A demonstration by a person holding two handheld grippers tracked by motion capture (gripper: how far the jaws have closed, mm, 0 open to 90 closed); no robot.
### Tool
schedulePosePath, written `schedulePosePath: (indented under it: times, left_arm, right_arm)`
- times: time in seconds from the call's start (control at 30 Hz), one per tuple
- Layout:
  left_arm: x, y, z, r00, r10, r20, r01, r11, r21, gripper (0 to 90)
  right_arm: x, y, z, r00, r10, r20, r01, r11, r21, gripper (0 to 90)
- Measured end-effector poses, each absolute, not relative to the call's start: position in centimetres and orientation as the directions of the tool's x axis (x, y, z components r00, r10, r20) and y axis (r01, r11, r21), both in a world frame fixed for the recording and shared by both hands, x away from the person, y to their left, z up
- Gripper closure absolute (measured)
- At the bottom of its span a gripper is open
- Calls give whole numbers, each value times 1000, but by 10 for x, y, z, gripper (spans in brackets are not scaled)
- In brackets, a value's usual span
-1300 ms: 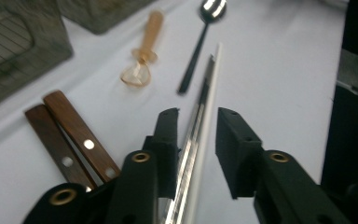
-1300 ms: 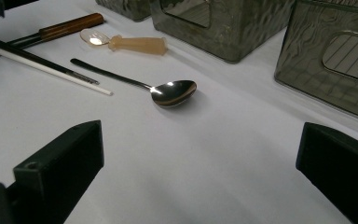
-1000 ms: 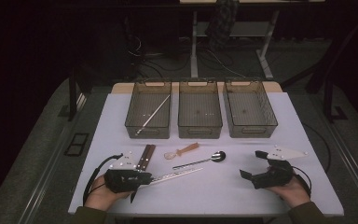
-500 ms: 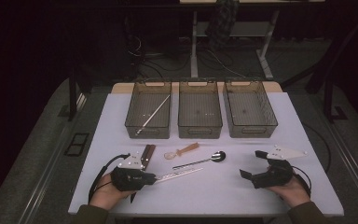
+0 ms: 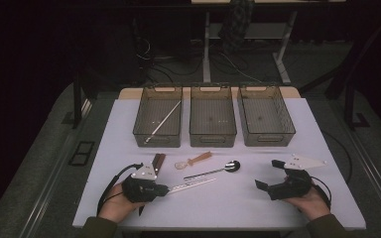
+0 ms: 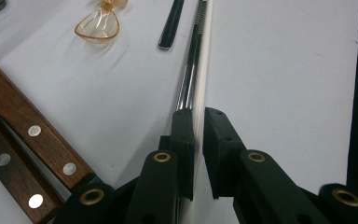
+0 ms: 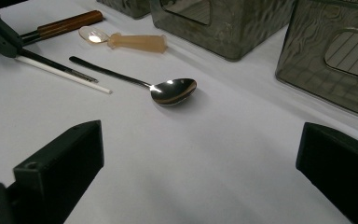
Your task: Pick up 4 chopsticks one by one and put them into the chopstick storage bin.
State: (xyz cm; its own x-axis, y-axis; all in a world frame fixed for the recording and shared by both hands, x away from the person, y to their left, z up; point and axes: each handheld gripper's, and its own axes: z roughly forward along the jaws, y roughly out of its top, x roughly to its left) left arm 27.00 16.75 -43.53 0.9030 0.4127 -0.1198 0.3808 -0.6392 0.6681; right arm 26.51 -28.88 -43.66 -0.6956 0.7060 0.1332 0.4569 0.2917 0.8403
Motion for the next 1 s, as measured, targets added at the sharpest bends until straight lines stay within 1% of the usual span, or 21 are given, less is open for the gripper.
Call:
schedulePosePath:
  times: [0.37, 0.83, 1.0]
  left_arm:
    - [269, 165, -436, 906, 404, -124, 379, -646, 663, 817]
    - [270, 159, -440, 908, 398, -130, 384, -671, 634, 802]
    - [270, 159, -440, 914, 388, -122, 373, -681, 630, 814]
  right_arm:
    - [265, -289, -437, -695, 706, 134, 458, 292, 840, 4]
    - [265, -289, -437, -696, 706, 135, 458, 290, 840, 4]
    - [265, -289, -437, -696, 705, 136, 458, 290, 840, 4]
